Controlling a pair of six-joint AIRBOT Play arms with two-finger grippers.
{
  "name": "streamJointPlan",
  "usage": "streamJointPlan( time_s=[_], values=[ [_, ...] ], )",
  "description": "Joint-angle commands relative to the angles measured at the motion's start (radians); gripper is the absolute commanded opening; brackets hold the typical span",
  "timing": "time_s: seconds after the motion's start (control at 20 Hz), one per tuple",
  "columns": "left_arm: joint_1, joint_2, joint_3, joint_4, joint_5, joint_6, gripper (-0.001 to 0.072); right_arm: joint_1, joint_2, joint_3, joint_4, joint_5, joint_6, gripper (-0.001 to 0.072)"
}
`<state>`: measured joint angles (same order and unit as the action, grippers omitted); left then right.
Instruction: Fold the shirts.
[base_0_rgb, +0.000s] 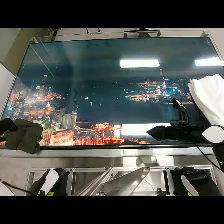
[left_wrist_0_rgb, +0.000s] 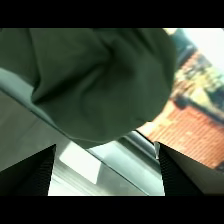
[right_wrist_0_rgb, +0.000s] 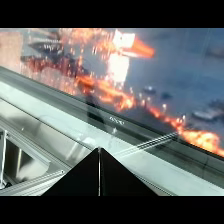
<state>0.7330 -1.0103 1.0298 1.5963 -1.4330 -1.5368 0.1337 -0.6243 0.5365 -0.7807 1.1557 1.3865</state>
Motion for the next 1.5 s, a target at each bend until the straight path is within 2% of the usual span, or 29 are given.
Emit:
streamJointPlan(
  time_s=[0.0, 0.2, 0.3, 0.45, 0.5, 0.55, 0.6, 0.65, 0.7, 0.75, 0.9, 1.1, 1.2, 1.25, 1.45],
  values=[
    [0.074, -0.142, 0.001, 0.062, -0.007, 0.005, 0.0719, 0.001, 0.001, 0.0, 0.0, 0.0, 0.0, 0.0015],
    [0.198, -0.253, 0.001, 0.056, 0.039, 0.038, 0.0719, 0.001, 0.0, 0.0, 0.0, 0.0, 0.0, 0.0015],
    [0.227, -0.305, 0.001, -0.011, 0.094, 0.093, 0.0718, 0.001, 0.001, 0.0, 0.0, 0.0, 0.0, 0.0015],
    [0.229, -0.387, 0.002, -0.206, 0.143, 0.23, 0.0717, 0.001, -0.002, 0.0, 0.0, 0.0, 0.0, 0.0015],
    [0.222, -0.411, 0.002, -0.209, 0.149, 0.245, 0.0716, 0.001, -0.002, 0.0, 0.0, 0.0, 0.0, 0.0015],
    [0.216, -0.437, 0.002, -0.193, 0.147, 0.267, 0.0677, 0.001, -0.002, 0.0, 0.0, 0.0, 0.0, 0.0015],
    [0.216, -0.459, 0.002, -0.172, 0.14, 0.279, 0.0586, 0.001, -0.002, 0.0, 0.0, 0.0, 0.0, 0.0015],
    [0.217, -0.475, 0.002, -0.166, 0.132, 0.279, 0.0461, 0.001, -0.003, 0.0, 0.0, 0.0, 0.0, 0.0015],
    [0.218, -0.485, 0.002, -0.171, 0.122, 0.278, 0.0274, 0.001, -0.004, 0.0, 0.0, 0.0, 0.0, 0.0015],
    [0.219, -0.489, 0.002, -0.191, 0.101, 0.28, -0.0003, 0.001, -0.004, 0.0, 0.0, 0.0, 0.0, 0.0015],
    [0.214, -0.467, 0.03, -0.384, 0.032, 0.299, 0.0001, 0.001, -0.005, 0.0, 0.0, 0.0, 0.0, 0.0015],
    [0.096, -0.331, 0.113, -0.811, -0.084, 0.359, 0.0001, 0.001, -0.006, 0.0, 0.0, 0.0, 0.0, 0.0015],
    [-0.045, -0.237, 0.117, -1.043, -0.099, 0.392, 0.0001, 0.001, -0.006, 0.0, 0.0, 0.0, 0.0, 0.0015],
    [-0.132, -0.199, 0.116, -1.106, -0.097, 0.41, 0.0001, 0.001, -0.006, 0.0, 0.0, 0.0, 0.0, 0.0015],
    [-0.543, -0.083, 0.115, -1.117, 0.048, 0.422, 0.0003, 0.001, -0.005, 0.0, 0.0, 0.0, 0.0, 0.0015]
  ],
)
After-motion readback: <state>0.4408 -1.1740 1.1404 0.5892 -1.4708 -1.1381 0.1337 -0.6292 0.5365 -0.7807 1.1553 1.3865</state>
